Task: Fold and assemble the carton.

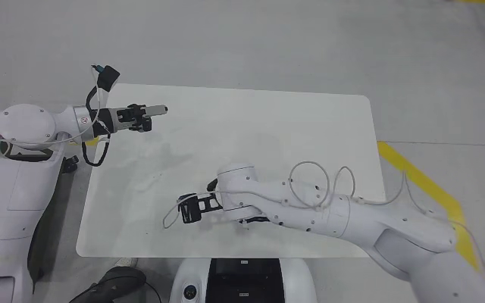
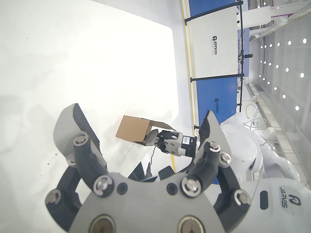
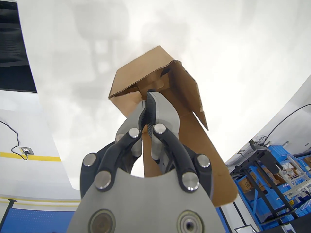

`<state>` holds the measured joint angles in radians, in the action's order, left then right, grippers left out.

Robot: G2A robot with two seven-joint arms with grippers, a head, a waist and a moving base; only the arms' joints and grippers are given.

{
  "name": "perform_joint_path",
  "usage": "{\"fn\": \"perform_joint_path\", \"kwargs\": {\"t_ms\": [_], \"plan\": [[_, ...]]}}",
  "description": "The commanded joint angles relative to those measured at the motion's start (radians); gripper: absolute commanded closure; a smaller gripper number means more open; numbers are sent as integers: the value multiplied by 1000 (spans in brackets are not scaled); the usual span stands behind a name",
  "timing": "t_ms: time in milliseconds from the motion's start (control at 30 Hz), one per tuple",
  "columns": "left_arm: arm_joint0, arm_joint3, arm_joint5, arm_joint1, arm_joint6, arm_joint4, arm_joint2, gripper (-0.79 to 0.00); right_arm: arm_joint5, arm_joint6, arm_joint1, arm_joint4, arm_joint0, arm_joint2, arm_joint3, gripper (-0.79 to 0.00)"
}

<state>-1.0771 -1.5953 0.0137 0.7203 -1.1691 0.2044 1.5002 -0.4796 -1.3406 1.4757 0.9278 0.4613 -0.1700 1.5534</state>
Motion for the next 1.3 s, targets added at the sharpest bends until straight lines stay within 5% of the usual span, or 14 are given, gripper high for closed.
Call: {"fn": "perform_joint_path", "kwargs": {"t_ms": [0,867,1267], "plan": [[0,0,0,0,0,0,0,-785,-8,8,4,8,6,0,-15,0],[0,0,0,0,0,0,0,-785,-44,44,102,130,81,0,-240,0],[0,0,0,0,0,0,0,-785,-17,17,110,121,106,0,-259,0]]}}
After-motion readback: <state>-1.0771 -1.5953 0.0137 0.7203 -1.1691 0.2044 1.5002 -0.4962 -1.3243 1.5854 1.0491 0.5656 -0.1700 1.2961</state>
